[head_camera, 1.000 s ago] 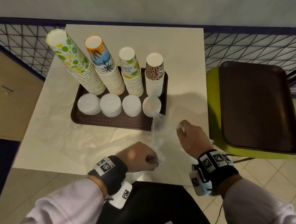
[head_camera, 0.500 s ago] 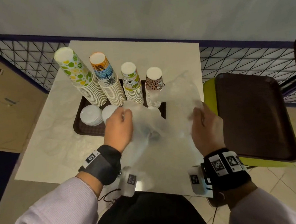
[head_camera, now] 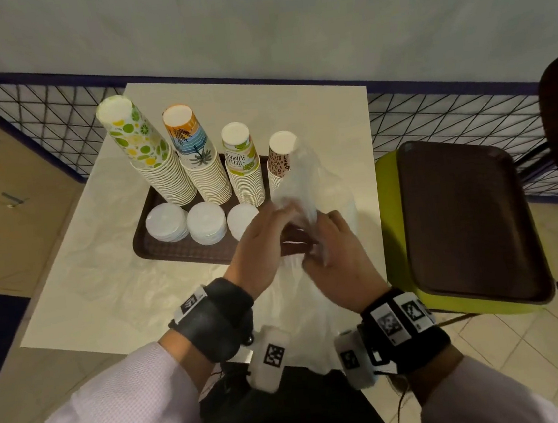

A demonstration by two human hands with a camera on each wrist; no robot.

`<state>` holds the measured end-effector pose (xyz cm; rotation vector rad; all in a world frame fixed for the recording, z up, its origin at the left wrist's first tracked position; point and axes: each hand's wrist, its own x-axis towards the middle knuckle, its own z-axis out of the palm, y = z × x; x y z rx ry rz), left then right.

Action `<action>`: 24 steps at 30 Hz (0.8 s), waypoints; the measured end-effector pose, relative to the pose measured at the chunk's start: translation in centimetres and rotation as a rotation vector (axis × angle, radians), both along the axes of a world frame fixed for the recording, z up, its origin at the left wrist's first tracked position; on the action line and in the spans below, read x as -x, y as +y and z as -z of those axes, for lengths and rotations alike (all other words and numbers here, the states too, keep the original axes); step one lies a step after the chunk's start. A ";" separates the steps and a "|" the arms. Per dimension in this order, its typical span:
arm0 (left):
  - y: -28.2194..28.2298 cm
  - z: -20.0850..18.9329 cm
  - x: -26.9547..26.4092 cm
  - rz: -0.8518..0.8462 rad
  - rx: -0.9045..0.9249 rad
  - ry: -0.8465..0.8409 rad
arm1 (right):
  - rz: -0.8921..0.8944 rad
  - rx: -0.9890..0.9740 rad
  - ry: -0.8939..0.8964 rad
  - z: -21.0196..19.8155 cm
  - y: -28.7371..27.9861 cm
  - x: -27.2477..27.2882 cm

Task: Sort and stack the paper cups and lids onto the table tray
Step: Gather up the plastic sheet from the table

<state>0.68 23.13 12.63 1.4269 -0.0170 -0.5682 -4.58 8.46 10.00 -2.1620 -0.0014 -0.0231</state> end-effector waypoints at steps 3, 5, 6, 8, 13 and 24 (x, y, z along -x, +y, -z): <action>1.8 -0.5 -0.7 -0.023 -0.416 -0.606 | 0.015 0.102 -0.125 -0.1 -1.9 -0.2; 2.9 -0.5 -1.4 0.023 -0.670 -0.992 | -0.070 0.200 -0.136 0.2 -2.7 -0.4; 3.3 -0.5 -1.6 0.101 -0.772 -1.083 | -0.133 0.258 -0.114 0.2 -2.7 -0.6; 3.7 -0.2 -1.8 0.276 -0.928 -1.093 | -0.237 0.316 -0.061 0.2 -2.2 -1.0; 5.9 1.4 -3.0 0.305 -0.893 -0.912 | -0.287 0.358 0.073 -0.1 -1.1 -0.9; 19.2 4.5 -3.9 0.532 -1.064 -0.269 | -0.285 0.441 0.326 1.9 1.1 -1.8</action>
